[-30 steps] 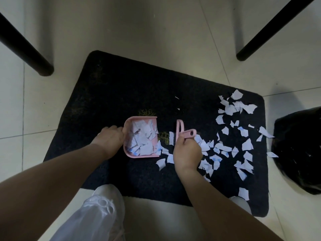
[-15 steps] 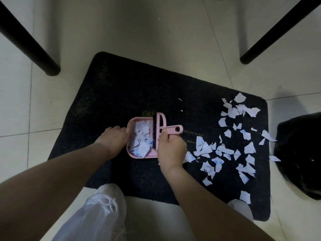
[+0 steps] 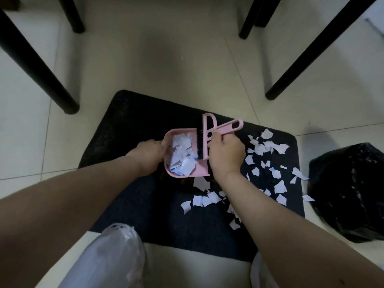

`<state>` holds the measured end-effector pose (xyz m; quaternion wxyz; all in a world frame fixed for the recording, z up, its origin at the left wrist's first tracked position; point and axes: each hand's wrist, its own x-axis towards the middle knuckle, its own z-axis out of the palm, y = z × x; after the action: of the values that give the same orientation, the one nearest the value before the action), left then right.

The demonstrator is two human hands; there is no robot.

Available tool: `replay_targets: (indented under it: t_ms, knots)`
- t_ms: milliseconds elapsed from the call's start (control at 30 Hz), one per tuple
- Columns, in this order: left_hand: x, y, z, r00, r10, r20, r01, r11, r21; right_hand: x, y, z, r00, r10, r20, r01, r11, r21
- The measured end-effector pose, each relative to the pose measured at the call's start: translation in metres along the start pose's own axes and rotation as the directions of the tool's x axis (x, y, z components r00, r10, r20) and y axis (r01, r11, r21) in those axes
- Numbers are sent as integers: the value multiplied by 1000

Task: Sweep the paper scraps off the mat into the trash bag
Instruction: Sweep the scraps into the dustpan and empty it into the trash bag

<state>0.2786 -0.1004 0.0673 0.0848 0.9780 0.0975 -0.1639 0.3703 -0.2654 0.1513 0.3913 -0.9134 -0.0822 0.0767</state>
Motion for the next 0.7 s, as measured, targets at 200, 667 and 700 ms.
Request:
replay_targets:
  t_ms: [200,667,700]
  knots:
    - [13,20,-70,999,47,-23,-47,999,-1,21,-27,-56,991,-109,-83,110,994,-1]
    - [19,181,-239,988,73,-135,-83,994,-68,55,-56,-248,941,-221,-257,224,974,-19]
    - [22,195,-244,987,76,-145,-88,993,-78,58,-52,-260,938,-218,-269,221,975,-20]
